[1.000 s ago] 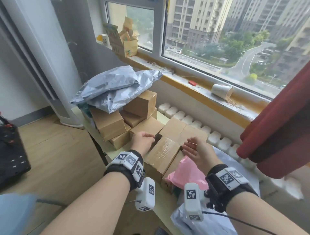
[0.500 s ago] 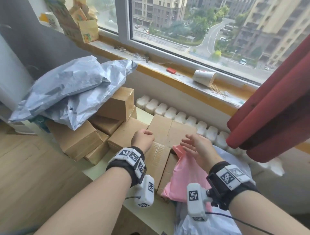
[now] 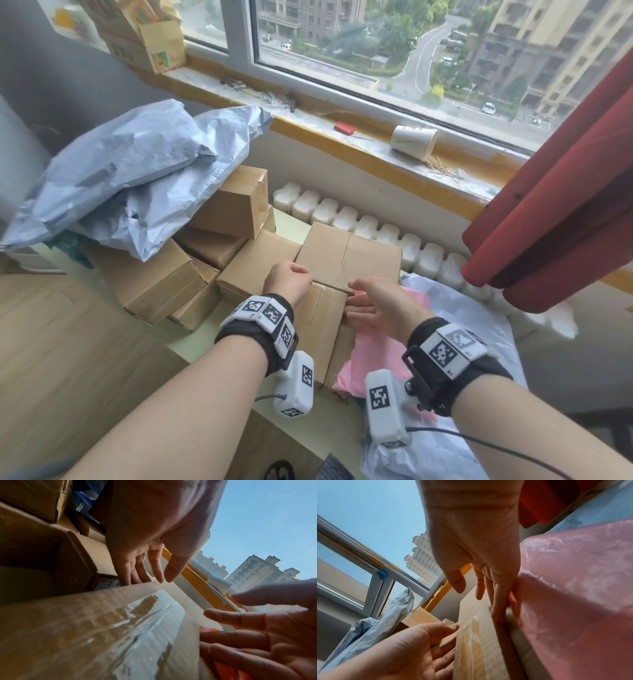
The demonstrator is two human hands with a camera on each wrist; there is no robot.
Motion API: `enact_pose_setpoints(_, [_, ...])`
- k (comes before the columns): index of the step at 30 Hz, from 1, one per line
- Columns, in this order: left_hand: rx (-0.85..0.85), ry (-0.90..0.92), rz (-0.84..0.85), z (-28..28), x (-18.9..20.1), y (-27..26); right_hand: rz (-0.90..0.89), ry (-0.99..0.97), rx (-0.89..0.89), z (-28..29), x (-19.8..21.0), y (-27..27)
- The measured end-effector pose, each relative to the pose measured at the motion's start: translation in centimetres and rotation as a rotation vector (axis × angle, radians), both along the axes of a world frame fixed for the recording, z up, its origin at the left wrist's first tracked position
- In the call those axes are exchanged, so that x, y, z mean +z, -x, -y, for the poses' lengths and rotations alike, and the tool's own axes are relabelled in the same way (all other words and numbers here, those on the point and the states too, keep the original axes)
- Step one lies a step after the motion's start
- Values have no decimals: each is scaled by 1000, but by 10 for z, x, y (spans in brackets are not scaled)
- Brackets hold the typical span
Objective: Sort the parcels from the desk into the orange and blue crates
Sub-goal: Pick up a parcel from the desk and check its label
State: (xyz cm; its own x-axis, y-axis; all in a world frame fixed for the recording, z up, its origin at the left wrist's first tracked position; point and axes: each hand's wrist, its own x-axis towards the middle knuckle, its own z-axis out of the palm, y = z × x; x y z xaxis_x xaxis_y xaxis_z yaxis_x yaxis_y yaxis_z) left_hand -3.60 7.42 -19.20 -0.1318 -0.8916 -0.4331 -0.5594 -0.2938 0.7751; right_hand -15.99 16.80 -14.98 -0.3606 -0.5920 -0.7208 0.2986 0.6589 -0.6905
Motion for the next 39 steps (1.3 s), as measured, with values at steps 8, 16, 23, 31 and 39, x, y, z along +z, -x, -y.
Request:
enact_pose_setpoints(8, [111,57,8,-13,23,-16,8,27,-4,-17,16,-4])
enact_pose_setpoints(16, [222,99,-20,-36,65,-27,25,68,34,-33,43,-9])
enact_pose_setpoints(23, [310,47,-255,-23,68,-17,-49,139,159,-47,82,-9])
enact_pose_setpoints(31, [43,166,-397,-82,142,5,-256,227,198,-72,101,1])
enact_pose_setpoints(39, [-89,210,-397,-110,157,28,-269,220,112,-102,101,25])
